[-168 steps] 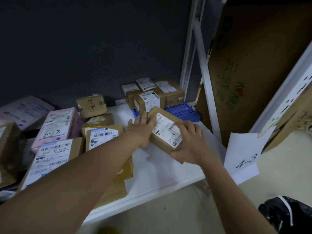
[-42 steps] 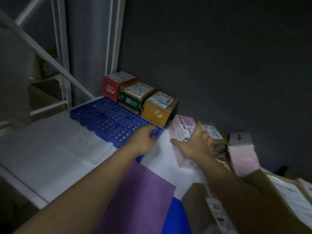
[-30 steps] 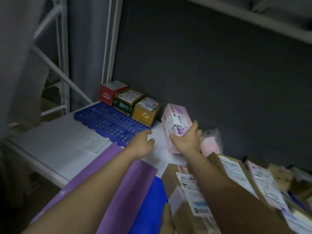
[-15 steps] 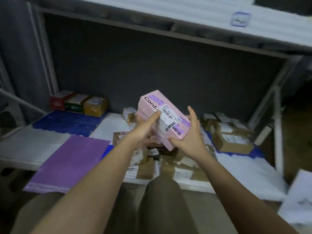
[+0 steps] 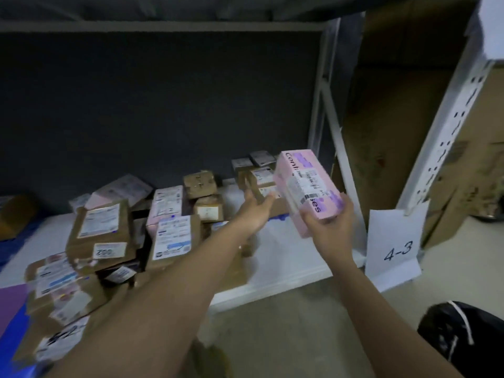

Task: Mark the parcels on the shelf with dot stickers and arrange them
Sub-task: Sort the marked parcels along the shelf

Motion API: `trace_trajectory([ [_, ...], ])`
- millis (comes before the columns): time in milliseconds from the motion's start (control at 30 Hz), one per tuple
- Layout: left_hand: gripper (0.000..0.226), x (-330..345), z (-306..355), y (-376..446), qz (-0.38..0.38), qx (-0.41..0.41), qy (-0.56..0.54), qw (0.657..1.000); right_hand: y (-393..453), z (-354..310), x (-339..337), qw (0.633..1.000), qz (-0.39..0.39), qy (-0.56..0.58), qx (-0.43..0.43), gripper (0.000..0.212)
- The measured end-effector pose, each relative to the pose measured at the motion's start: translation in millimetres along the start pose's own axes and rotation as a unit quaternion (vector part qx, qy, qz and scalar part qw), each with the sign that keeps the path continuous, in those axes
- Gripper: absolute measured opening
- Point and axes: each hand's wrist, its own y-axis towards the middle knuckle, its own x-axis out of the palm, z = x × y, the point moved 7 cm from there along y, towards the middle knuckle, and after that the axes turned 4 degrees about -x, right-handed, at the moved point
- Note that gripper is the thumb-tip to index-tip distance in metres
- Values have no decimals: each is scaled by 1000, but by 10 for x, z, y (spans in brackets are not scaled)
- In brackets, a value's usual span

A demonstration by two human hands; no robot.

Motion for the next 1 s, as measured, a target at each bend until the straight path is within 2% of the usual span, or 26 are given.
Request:
trace_trajectory([
  [133,59,421,27,710,-17,36,169,985,774,351,-228,989,71,-128,17,92],
  [300,57,670,-36,1434,6,77,342,937,1491,788,-49,975,57,-210,51,91],
  [467,59,849,-216,1910,-18,74,422,903,1904,1215,195,971,26,-217,98,92],
  [567,57,883,-314,2095,-21,63,434,899,2019,1431,309,972,16,-202,118,95],
  [700,54,917,-415,2220,-17,55,376,925,2097,1589,467,983,-17,-152,103,101],
  [800,52,926,-442,2264,4,72,357,932,2114,1640,473,984,-25,-153,89,110],
  [1000,56,908,-475,2289,17,90,369,925,1950,1549,342,973,41,-221,45,104],
])
